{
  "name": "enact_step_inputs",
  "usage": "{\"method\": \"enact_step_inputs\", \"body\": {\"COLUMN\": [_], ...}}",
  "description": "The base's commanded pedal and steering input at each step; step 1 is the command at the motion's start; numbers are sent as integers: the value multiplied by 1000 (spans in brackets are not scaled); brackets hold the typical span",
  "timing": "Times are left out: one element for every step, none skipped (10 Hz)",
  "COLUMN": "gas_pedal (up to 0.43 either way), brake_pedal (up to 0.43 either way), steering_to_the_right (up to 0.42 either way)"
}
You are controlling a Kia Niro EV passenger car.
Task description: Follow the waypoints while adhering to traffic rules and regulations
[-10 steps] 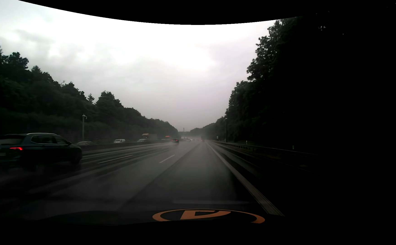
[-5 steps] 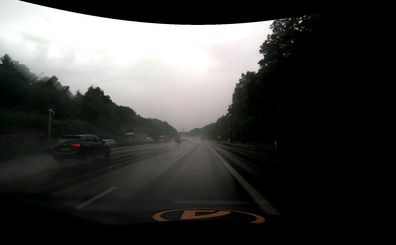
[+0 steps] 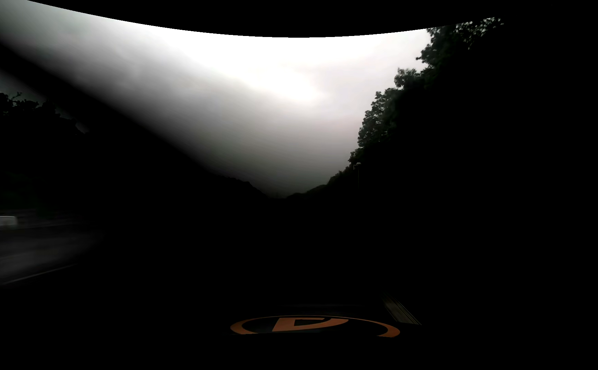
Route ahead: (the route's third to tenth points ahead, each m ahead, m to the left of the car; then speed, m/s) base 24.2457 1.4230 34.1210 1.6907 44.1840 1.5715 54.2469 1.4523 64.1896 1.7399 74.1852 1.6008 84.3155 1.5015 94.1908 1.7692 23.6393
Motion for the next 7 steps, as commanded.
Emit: {"method": "enact_step_inputs", "body": {"gas_pedal": [39,39,39,39,39,39,0], "brake_pedal": [0,0,0,0,0,0,0], "steering_to_the_right": [-2,-3,-3,-3,-3,-3,-2]}}
